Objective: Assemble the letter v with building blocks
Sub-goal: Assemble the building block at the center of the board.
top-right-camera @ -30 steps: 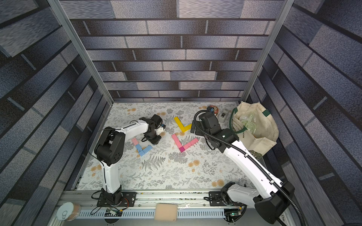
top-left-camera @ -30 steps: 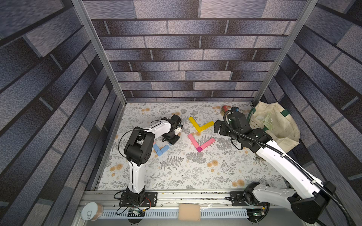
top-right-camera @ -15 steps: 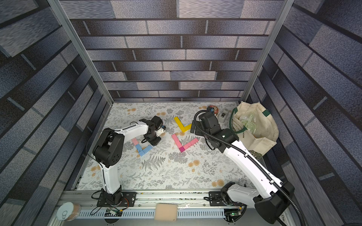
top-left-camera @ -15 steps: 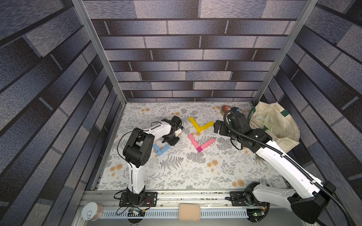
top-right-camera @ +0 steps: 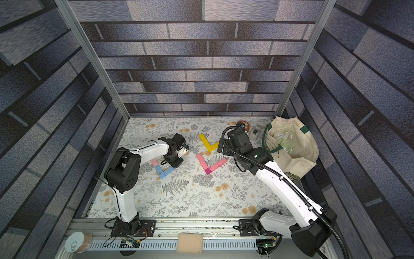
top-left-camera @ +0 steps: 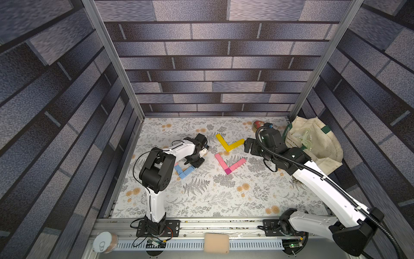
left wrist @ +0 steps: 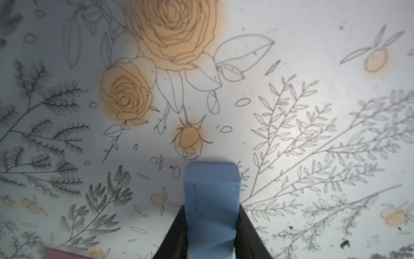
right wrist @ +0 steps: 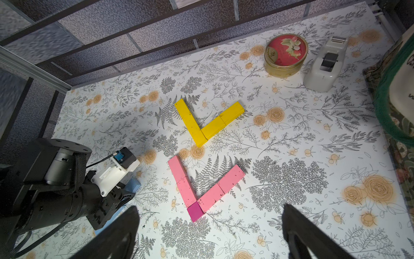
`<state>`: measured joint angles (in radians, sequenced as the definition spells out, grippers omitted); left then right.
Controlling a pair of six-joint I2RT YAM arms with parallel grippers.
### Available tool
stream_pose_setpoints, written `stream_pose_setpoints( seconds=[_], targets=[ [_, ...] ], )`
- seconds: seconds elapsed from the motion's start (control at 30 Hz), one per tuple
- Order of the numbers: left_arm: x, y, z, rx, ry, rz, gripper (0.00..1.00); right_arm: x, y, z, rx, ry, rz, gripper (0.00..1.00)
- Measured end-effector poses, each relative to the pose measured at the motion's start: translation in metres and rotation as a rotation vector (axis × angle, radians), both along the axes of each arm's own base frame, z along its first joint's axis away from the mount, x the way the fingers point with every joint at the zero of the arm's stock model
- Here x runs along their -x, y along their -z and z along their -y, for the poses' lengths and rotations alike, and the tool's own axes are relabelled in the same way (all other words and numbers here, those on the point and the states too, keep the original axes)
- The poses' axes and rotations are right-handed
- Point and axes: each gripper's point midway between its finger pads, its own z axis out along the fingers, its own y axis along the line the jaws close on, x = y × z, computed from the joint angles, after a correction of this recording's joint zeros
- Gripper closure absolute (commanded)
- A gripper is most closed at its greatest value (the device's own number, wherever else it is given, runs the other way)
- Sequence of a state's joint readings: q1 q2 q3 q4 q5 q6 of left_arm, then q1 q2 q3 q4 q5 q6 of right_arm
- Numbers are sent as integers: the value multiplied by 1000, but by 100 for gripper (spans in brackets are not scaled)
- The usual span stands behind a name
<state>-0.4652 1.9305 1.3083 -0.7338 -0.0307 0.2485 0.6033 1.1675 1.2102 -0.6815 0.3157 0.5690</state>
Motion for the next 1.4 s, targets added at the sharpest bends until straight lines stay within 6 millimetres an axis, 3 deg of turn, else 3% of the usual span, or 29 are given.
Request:
stream_pose_setpoints(
  seconds=[0.63,0.83,1.1,1.17,1.23,1.4],
  targets=[
    [0,0,-1,-5,9,8,63,-2,6,-3,3,-3,-18,0],
    [-2,-1,-5,-19,9,17,43,-3,7,-4,4,-4,-20,0],
    [-3,-5,-6,-21,-2,16,33,-5,12,-6,9,-6,-31,0],
    [-9,-15,-3,-7,-18,38,24,-7,14,-7,11,-6,-35,0],
    [-17,-33,0,25,-62,87,22,-8,16,-8,13,-8,-39,0],
    [-22,-116,2,222,-244,311,0,-12,22,-13,12,-17,-53,0]
  ],
)
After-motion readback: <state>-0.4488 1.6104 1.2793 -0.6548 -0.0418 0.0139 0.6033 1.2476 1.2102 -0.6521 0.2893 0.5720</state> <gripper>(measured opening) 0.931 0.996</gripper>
